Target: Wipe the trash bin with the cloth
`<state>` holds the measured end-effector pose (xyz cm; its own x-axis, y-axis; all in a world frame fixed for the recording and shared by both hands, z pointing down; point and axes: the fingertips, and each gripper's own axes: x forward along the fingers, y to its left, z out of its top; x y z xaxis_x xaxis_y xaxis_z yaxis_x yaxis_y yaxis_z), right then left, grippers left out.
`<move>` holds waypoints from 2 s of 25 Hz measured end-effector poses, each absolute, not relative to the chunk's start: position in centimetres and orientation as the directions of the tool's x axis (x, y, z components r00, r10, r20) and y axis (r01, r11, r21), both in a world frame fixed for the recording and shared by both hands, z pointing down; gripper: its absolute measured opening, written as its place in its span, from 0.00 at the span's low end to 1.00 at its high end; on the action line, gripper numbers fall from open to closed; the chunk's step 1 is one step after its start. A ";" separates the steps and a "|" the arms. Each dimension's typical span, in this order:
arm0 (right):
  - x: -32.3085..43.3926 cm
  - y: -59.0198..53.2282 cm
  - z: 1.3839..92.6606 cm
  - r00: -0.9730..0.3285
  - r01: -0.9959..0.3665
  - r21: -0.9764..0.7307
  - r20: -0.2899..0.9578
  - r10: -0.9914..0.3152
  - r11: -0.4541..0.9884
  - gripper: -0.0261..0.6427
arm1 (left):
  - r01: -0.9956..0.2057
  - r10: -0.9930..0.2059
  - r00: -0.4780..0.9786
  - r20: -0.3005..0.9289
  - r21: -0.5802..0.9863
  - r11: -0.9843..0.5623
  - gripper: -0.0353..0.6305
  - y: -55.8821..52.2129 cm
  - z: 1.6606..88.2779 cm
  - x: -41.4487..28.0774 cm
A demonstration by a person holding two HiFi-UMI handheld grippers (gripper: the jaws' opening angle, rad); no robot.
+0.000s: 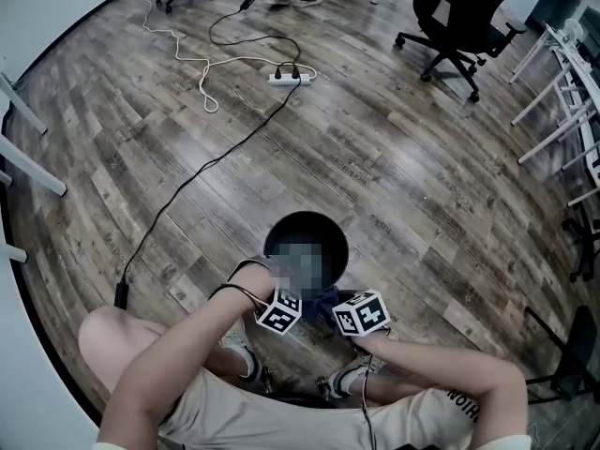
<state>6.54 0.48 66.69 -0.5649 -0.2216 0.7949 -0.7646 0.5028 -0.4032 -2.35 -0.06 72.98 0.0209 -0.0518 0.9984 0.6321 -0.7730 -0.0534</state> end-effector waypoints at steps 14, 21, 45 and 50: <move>9.4 -1.7 78.6 -0.481 -0.842 -0.353 0.834 -0.270 0.407 0.16 | 0.593 -0.062 0.013 0.998 -0.058 -0.803 0.09 0.5 73.3 -0.4; 11.5 -3.1 85.8 -0.374 -0.892 -0.250 0.875 -0.306 0.375 0.16 | 0.465 -0.049 0.024 0.999 -0.054 -0.884 0.09 1.0 73.1 1.1; 7.0 0.7 70.6 -0.578 -0.744 -0.409 0.790 -0.203 0.529 0.16 | 0.623 0.068 0.073 0.995 0.008 -0.782 0.28 0.2 70.6 -3.0; 6.2 0.6 66.1 -0.577 -0.754 -0.352 0.759 -0.303 0.554 0.16 | 0.651 -0.027 0.094 0.995 -0.082 -0.755 0.26 -0.2 72.0 -3.0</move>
<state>6.20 0.62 66.09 -0.5765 -0.3026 0.7590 -0.7545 0.5538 -0.3523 -3.02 -0.24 72.03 0.0942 -0.0273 0.9952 0.6507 -0.7548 -0.0824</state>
